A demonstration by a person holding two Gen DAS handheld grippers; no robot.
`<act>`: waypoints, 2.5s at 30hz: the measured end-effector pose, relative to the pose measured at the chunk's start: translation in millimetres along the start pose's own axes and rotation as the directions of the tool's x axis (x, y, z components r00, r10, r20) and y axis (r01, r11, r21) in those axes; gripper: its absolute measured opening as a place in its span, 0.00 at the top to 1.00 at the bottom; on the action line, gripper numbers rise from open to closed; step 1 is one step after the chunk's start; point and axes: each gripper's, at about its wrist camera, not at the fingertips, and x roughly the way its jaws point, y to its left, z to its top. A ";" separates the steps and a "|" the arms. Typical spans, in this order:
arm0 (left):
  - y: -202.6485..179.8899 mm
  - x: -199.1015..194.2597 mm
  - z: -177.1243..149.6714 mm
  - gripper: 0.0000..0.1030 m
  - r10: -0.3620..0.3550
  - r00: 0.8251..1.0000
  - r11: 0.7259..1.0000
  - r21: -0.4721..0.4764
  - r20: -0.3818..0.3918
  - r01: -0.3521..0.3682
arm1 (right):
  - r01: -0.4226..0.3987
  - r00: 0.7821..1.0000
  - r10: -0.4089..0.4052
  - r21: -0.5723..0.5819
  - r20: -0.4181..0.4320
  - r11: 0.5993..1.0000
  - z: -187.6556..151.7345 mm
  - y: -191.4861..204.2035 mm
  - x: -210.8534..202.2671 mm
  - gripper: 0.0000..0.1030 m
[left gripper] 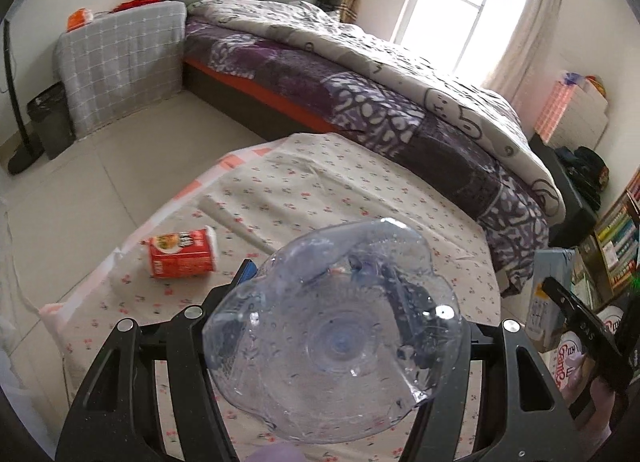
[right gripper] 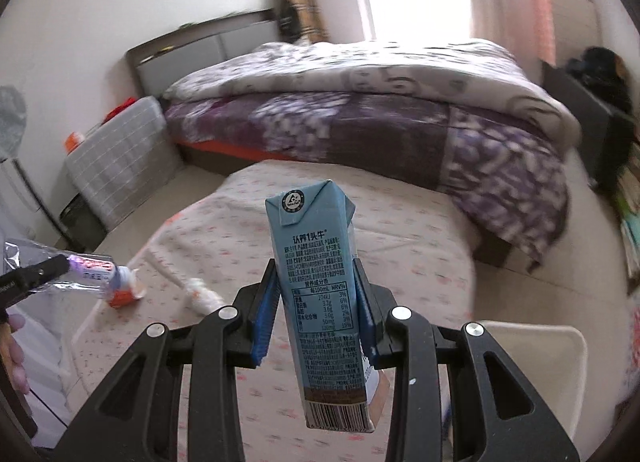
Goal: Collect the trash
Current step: 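Grasp the blue milk carton with the right tool while the left tool holds the bottle, then drop the bottle into the white bin with the left tool while the right tool drops the carton, then grasp the red noodle cup with the left tool while the right tool grasps the white tissue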
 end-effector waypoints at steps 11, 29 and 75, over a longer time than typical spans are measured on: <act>-58.3 20.8 -17.8 0.41 -0.078 0.996 0.993 0.086 -0.034 0.080 | 0.081 0.995 -0.091 0.164 0.052 0.983 2.3 -81.6 -47.0 0.66; -191.2 46.0 -71.0 0.41 -0.284 0.946 0.901 0.293 -0.156 0.319 | 0.260 0.961 -0.276 0.260 0.027 0.930 -24.8 -164.9 -98.0 0.59; -219.8 102.9 -107.7 0.08 0.012 0.979 0.861 0.500 -0.202 0.093 | 0.280 0.959 -0.283 0.271 -0.028 0.921 -22.6 -125.7 -66.3 0.13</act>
